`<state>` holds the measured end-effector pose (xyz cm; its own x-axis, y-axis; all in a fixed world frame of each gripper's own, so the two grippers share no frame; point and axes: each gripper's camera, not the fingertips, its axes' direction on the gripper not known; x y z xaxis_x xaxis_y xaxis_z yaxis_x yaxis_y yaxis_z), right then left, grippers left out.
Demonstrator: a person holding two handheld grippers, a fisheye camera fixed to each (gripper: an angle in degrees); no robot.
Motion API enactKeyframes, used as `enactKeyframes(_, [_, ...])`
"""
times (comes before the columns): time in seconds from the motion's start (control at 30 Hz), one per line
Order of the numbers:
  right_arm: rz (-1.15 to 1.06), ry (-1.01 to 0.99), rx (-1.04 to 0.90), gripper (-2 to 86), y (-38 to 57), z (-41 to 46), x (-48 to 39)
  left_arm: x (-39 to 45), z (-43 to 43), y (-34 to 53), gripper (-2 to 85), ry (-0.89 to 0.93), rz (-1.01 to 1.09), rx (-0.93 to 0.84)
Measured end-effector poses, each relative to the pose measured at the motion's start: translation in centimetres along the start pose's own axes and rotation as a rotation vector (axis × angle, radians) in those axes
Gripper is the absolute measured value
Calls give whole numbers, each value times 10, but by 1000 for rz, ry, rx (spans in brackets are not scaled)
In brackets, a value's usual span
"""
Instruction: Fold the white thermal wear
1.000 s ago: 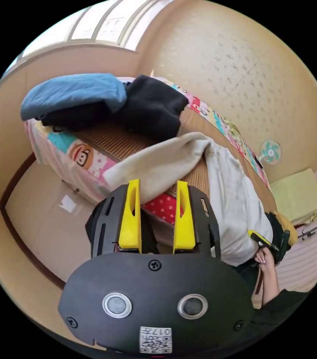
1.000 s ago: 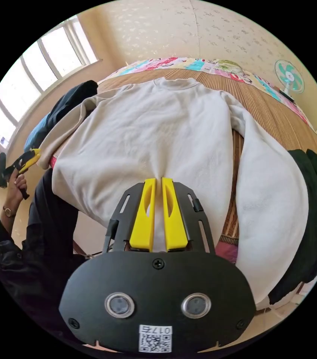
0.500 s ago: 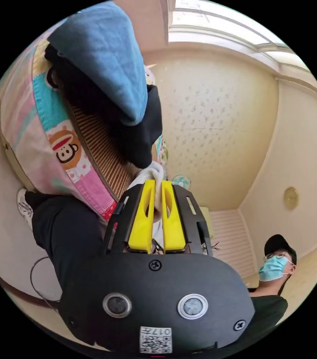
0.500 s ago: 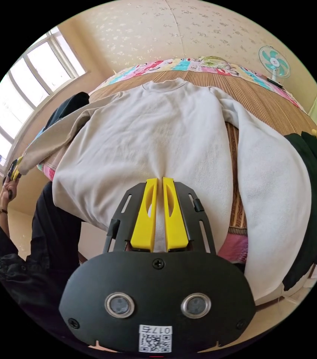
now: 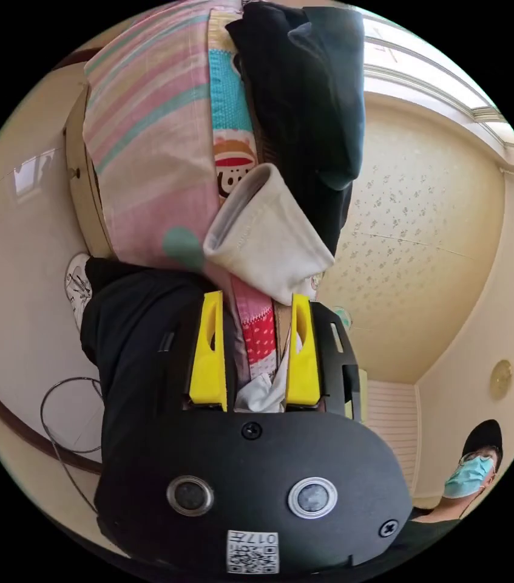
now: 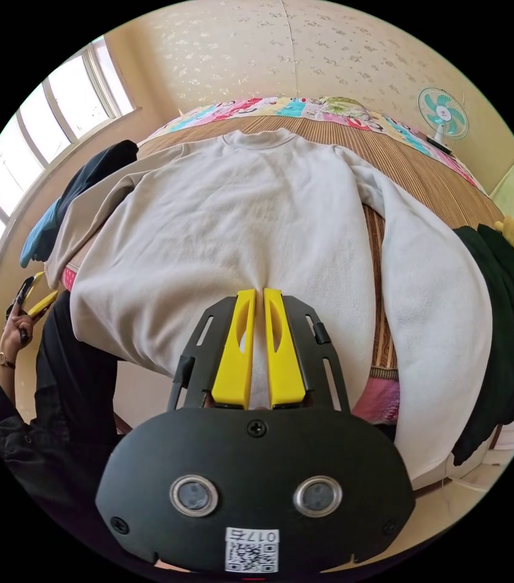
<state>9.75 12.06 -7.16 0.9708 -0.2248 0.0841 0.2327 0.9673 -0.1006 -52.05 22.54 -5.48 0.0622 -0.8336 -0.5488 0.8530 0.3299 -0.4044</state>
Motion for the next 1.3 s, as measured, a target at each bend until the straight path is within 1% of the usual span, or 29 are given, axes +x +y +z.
enactKeyframes(0.03, [1, 2, 2, 33, 2, -1, -2, -3, -1, 2, 116, 3, -27, 72])
enactKeyframes(0.1, [2, 3, 8, 33, 6, -3, -3, -5, -2, 6, 87, 0, -63, 126])
enactKeyframes(0.17, [2, 3, 12, 34, 9, -4, -5, 8, -4, 11, 58, -30, 7, 148])
enactKeyframes(0.23, [3, 3, 16, 34, 12, -6, -6, 47, -6, 30, 44, -204, 208, 195])
enactKeyframes(0.27, [2, 3, 18, 33, 13, -6, -6, 58, -5, 37, 44, -248, 258, 210])
enactKeyframes(0.3, [-1, 1, 27, 33, 16, -6, -5, 79, -3, 51, 42, -317, 344, 242])
enactKeyframes(0.33, [-9, -12, 37, 32, 19, -7, -3, 102, -3, 65, 41, -346, 440, 299])
enactKeyframes(0.37, [-11, -26, 39, 32, 20, -7, -1, 115, -3, 72, 41, -350, 492, 333])
enactKeyframes(0.43, [20, -132, 37, 30, 20, -7, 18, 169, 3, 96, 40, -334, 681, 439])
enactKeyframes(0.5, [41, -224, 31, 27, 20, -6, 35, 211, 23, 106, 39, -277, 794, 450])
enactKeyframes(0.57, [24, -282, 25, 26, 19, -4, 46, 254, 58, 114, 38, -192, 891, 401])
enactKeyframes(0.63, [-40, -288, 14, 24, 17, -4, 48, 311, 123, 138, 38, -82, 1081, 309])
enactKeyframes(0.67, [-55, -288, 9, 24, 17, -5, 49, 324, 143, 147, 38, -68, 1130, 283])
enactKeyframes(0.73, [-68, -320, -15, 23, 13, -5, 56, 363, 228, 192, 38, -27, 1255, 158])
enactKeyframes(0.77, [-65, -332, -19, 23, 12, -5, 59, 369, 249, 205, 39, -10, 1285, 117])
enactKeyframes(0.8, [-56, -357, -23, 22, 12, -5, 65, 379, 293, 228, 40, 25, 1350, -7])
enactKeyframes(0.83, [-43, -383, -21, 21, 12, -4, 71, 385, 342, 250, 41, 65, 1403, -235])
enactKeyframes(0.9, [-27, -413, -8, 21, 15, -4, 78, 376, 399, 277, 63, 118, 1374, -488])
enactKeyframes(0.93, [-21, -425, 3, 21, 17, -4, 82, 360, 421, 291, 78, 93, 1346, -547])
enactKeyframes(0.97, [-20, -428, 8, 21, 17, -4, 84, 351, 427, 297, 85, 61, 1345, -559])
enactKeyframes(1.03, [-29, -424, 24, 20, 19, -6, 87, 309, 431, 312, 89, -167, 1362, -551])
enactKeyframes(1.07, [-32, -420, 26, 20, 19, -6, 88, 299, 428, 314, 90, -223, 1372, -545])
enactKeyframes(1.13, [-40, -408, 31, 20, 19, -8, 90, 259, 396, 312, 89, -391, 1393, -503])
enactKeyframes(1.2, [-51, -396, 33, 20, 18, -10, 92, 235, 364, 304, 88, -464, 1375, -479])
enactKeyframes(1.27, [-54, -391, 28, 20, 16, -11, 95, 215, 339, 294, 84, -526, 1316, -509])
enactKeyframes(1.3, [-50, -388, 21, 21, 14, -12, 97, 200, 332, 287, 78, -600, 1268, -571])
